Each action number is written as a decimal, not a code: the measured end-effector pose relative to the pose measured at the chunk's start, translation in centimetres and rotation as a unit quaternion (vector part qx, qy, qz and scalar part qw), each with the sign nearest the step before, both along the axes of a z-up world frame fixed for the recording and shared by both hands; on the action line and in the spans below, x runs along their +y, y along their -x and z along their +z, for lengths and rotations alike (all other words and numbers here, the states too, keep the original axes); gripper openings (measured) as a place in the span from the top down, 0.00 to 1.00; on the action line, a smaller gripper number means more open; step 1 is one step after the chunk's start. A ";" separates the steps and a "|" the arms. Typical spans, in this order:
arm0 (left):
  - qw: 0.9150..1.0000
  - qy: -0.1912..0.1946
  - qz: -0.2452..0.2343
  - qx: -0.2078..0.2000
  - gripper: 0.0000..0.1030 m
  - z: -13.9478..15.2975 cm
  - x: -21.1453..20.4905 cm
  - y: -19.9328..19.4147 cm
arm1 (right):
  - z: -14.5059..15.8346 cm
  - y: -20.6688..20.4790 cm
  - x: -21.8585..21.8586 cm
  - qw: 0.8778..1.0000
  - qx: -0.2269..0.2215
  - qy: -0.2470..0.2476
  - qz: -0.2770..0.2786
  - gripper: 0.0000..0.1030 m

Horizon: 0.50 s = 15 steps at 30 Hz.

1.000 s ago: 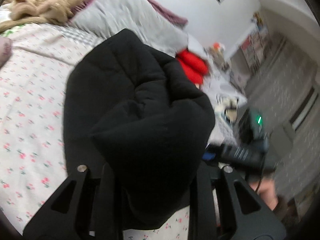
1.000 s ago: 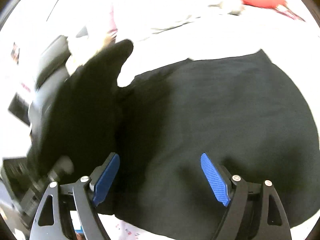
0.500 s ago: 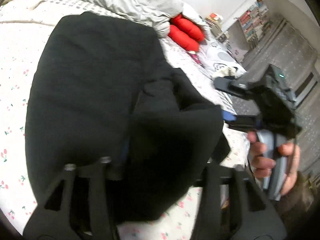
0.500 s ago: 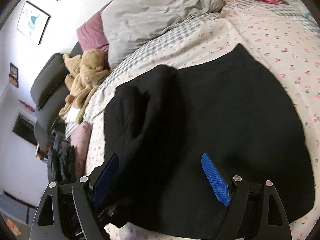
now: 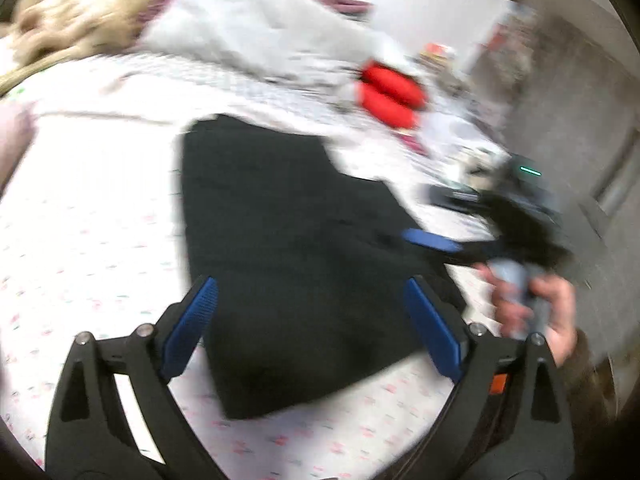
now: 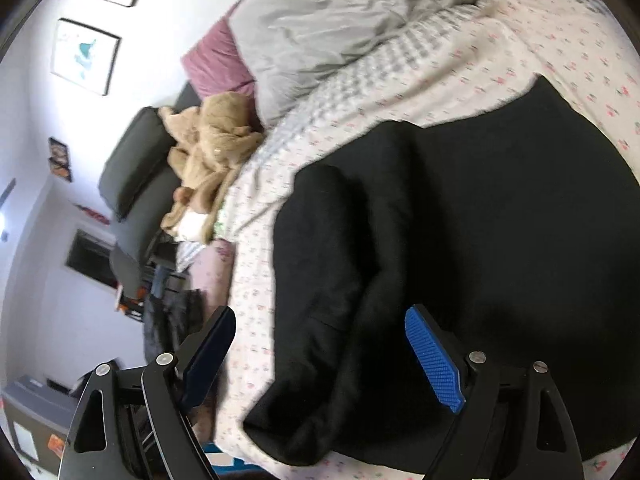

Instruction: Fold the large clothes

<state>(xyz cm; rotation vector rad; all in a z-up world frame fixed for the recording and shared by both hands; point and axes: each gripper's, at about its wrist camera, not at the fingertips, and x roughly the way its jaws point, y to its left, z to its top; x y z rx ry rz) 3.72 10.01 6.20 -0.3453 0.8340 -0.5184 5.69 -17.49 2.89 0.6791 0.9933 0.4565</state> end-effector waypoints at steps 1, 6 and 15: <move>1.000 -0.010 0.016 0.011 0.09 -0.7 0.5 -0.9 | 0.3 -0.1 0.4 1.000 -0.009 -0.006 0.008 0.14; 0.996 -0.078 0.027 0.033 0.09 -3.6 -0.4 -3.3 | -0.6 -1.6 3.2 0.998 0.002 0.051 0.031 0.15; 0.995 -0.047 0.051 0.069 0.09 -5.0 -0.8 -5.0 | -2.5 -1.7 6.2 0.987 0.009 0.135 0.082 0.74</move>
